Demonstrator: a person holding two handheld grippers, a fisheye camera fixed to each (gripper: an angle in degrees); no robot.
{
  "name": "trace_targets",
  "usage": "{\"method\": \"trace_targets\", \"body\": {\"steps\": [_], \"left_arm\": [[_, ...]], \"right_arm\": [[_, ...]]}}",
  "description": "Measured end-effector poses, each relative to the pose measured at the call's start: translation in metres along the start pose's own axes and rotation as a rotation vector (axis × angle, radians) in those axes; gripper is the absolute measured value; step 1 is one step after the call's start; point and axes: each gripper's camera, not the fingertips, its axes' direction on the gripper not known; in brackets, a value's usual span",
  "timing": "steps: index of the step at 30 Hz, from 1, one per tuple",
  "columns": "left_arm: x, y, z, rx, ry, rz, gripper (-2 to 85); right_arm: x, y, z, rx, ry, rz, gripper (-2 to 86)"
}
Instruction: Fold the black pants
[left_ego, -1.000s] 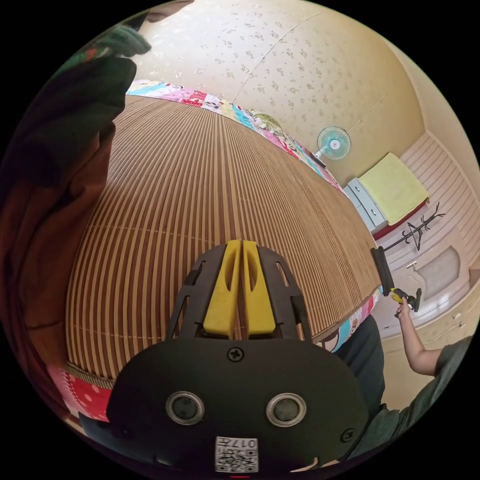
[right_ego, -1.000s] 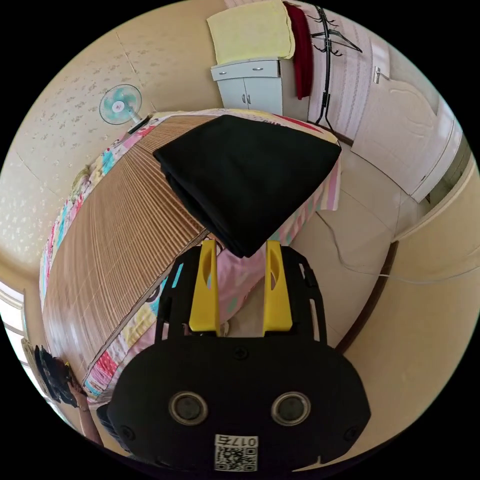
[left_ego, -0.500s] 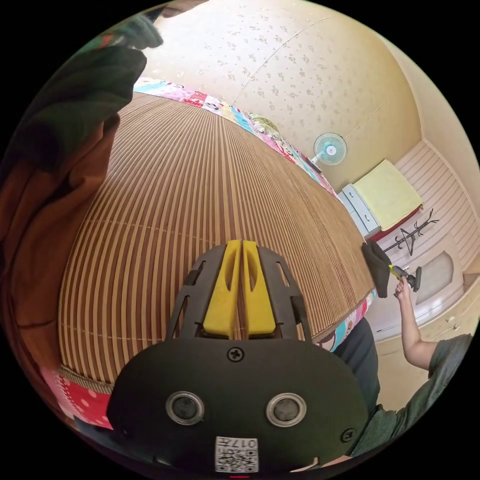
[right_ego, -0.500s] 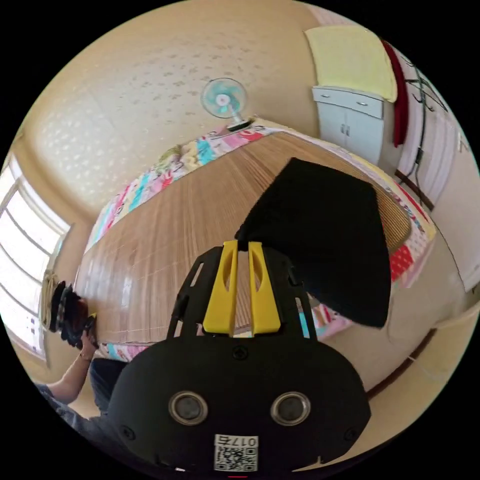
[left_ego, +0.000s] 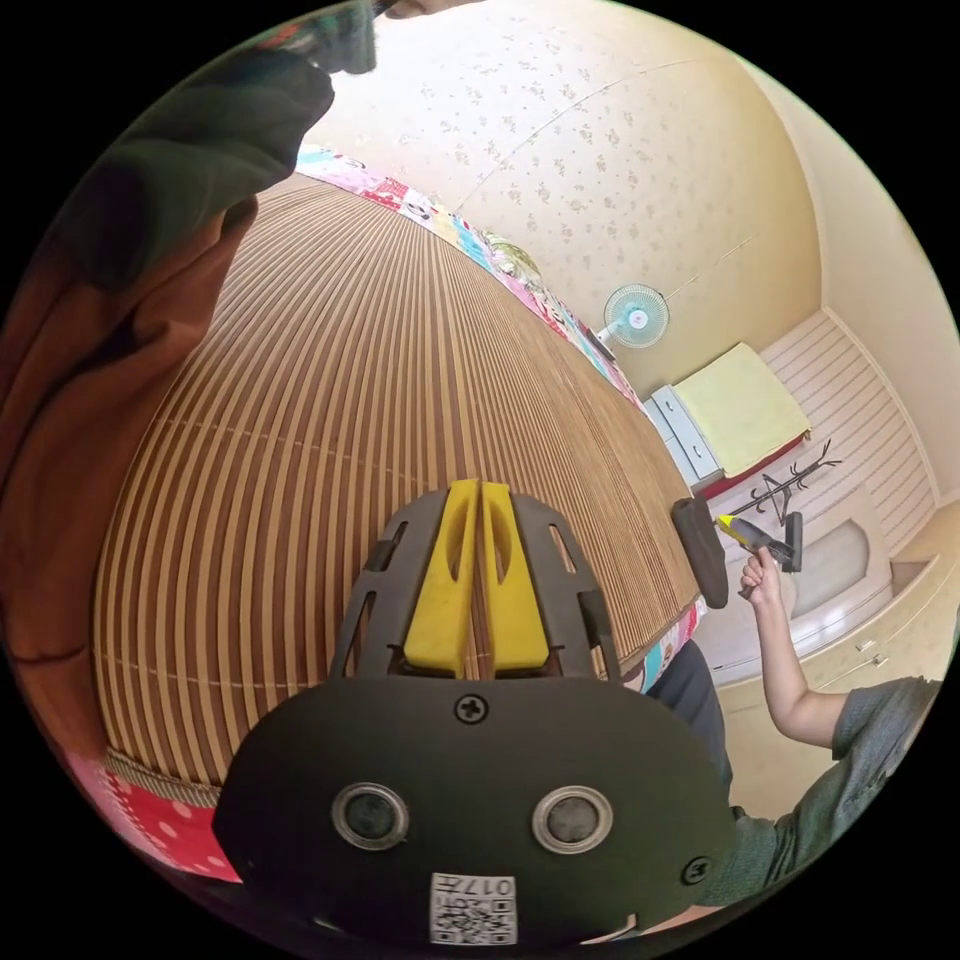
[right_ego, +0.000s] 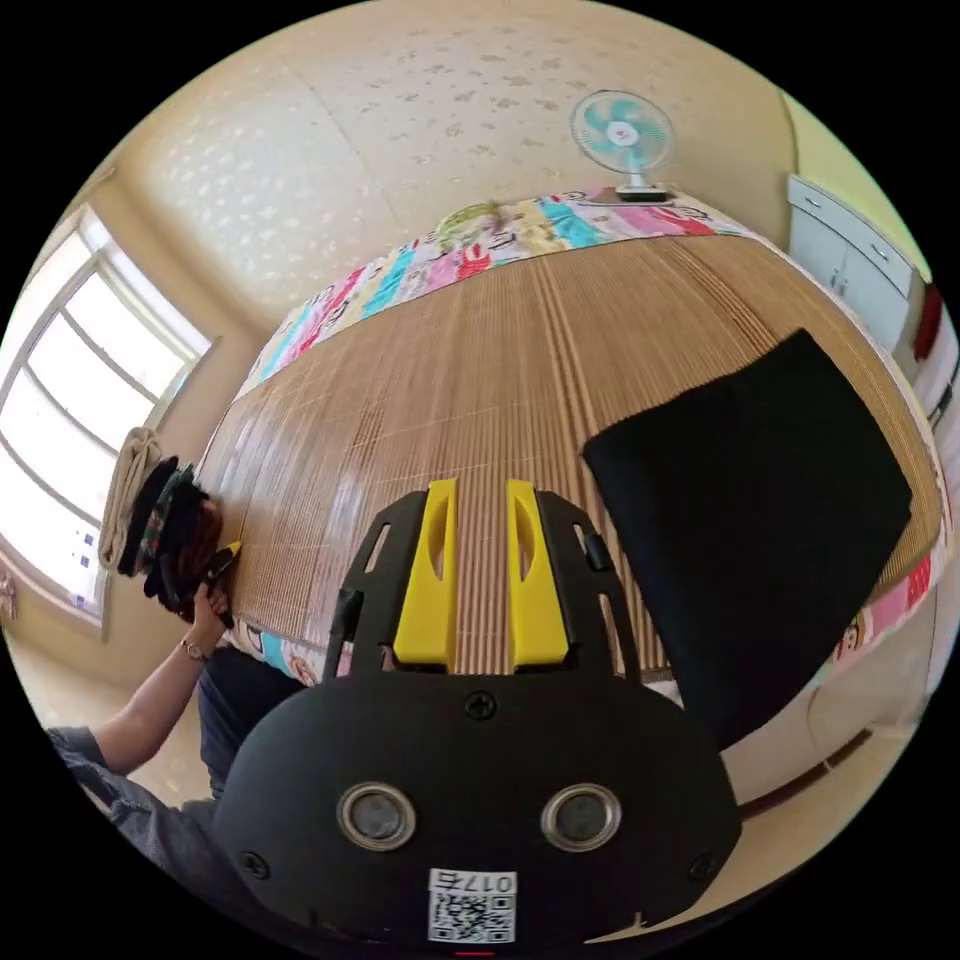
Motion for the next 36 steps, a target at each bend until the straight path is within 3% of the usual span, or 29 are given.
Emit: {"method": "trace_targets", "body": {"steps": [4,6,10,13,19,21,25,29,33,36], "left_arm": [[-0.011,0.002,0.001,0.004,0.031,-0.013,-1.0],[-0.015,0.003,0.001,0.005,0.041,-0.017,-1.0],[-0.019,0.005,0.002,0.009,0.046,-0.015,-1.0],[-0.022,0.007,0.003,0.01,0.051,-0.017,-1.0],[-0.025,0.009,0.004,0.011,0.052,-0.018,-1.0],[-0.026,0.01,0.005,0.011,0.05,-0.018,-1.0],[-0.026,0.012,0.006,0.011,0.051,-0.019,-1.0],[-0.027,0.013,0.007,0.011,0.051,-0.019,-1.0],[-0.027,0.015,0.009,0.012,0.054,-0.02,-1.0],[-0.028,0.015,0.009,0.012,0.057,-0.021,-1.0]], "right_arm": [[0.089,0.006,-0.029,0.01,0.254,0.22,12.3],[0.134,0.02,-0.035,0.002,0.284,0.339,11.8],[0.193,0.072,-0.053,0.079,0.102,0.412,3.0],[0.208,0.1,-0.074,0.16,-0.015,0.424,2.1],[0.228,0.147,-0.124,0.395,0.145,0.557,9.0],[0.245,0.147,-0.121,0.37,0.13,0.583,11.2],[0.271,0.126,-0.077,0.176,-0.016,0.527,10.1],[0.25,0.113,-0.087,0.192,-0.043,0.47,5.7],[0.174,0.076,-0.115,0.227,-0.272,0.134,3.1],[0.083,0.054,-0.106,0.133,-0.264,-0.141,2.6]]}}
